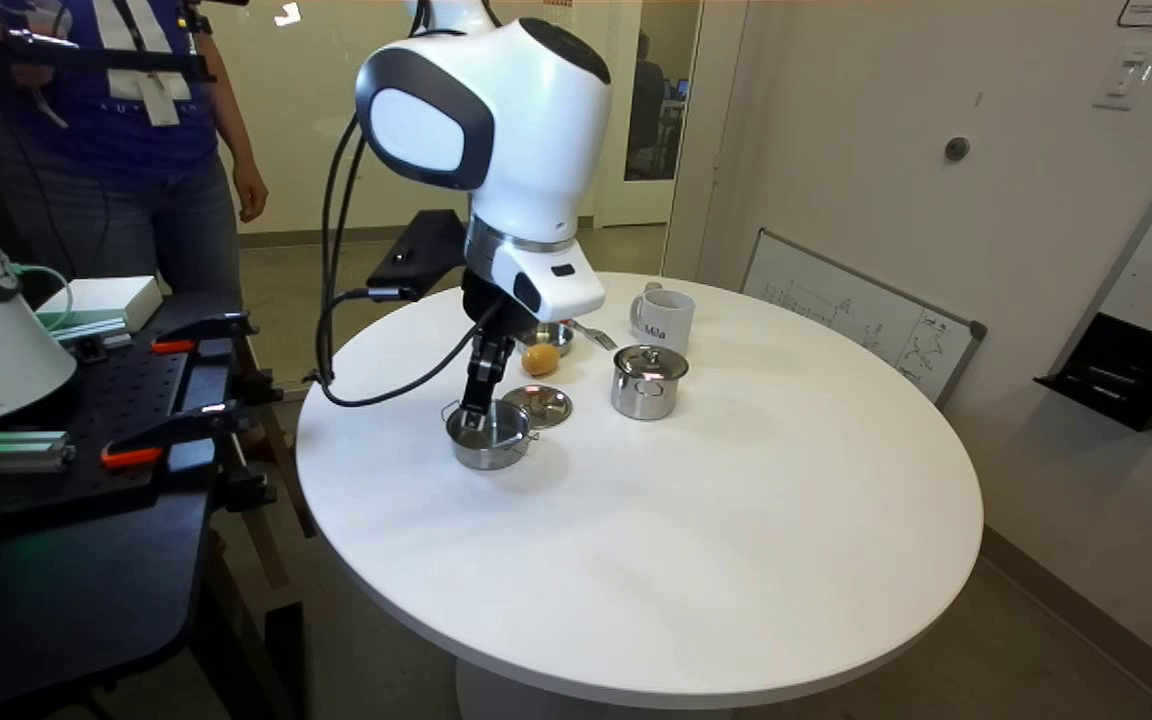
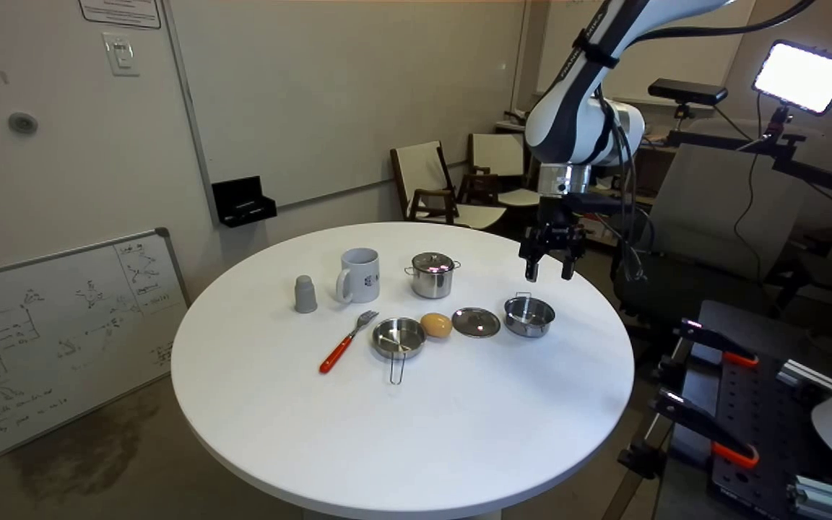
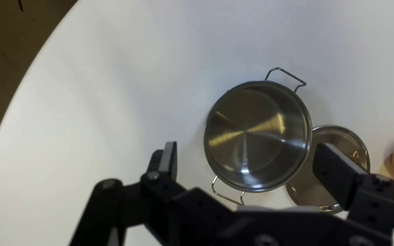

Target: Move the silver pot on the left to the right

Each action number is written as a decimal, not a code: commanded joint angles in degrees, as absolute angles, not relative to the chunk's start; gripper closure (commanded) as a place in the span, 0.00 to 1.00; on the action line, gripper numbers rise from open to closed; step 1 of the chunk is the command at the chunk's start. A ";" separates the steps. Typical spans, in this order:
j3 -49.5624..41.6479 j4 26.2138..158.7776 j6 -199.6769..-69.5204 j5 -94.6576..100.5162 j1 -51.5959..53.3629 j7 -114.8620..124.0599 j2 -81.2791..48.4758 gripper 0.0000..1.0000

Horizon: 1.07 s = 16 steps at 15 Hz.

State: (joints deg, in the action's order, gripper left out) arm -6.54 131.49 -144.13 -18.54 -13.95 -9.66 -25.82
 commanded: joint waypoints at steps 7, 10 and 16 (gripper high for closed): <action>-5.84 130.53 -145.55 -16.23 -14.17 -8.28 -28.27 0.00; -5.91 130.27 -146.63 -15.80 -13.70 -7.66 -29.38 0.00; -5.81 129.02 -148.26 -14.73 -14.47 -8.13 -33.11 0.00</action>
State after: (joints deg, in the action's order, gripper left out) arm -6.20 130.58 -146.80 -16.44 -13.92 -9.24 -30.50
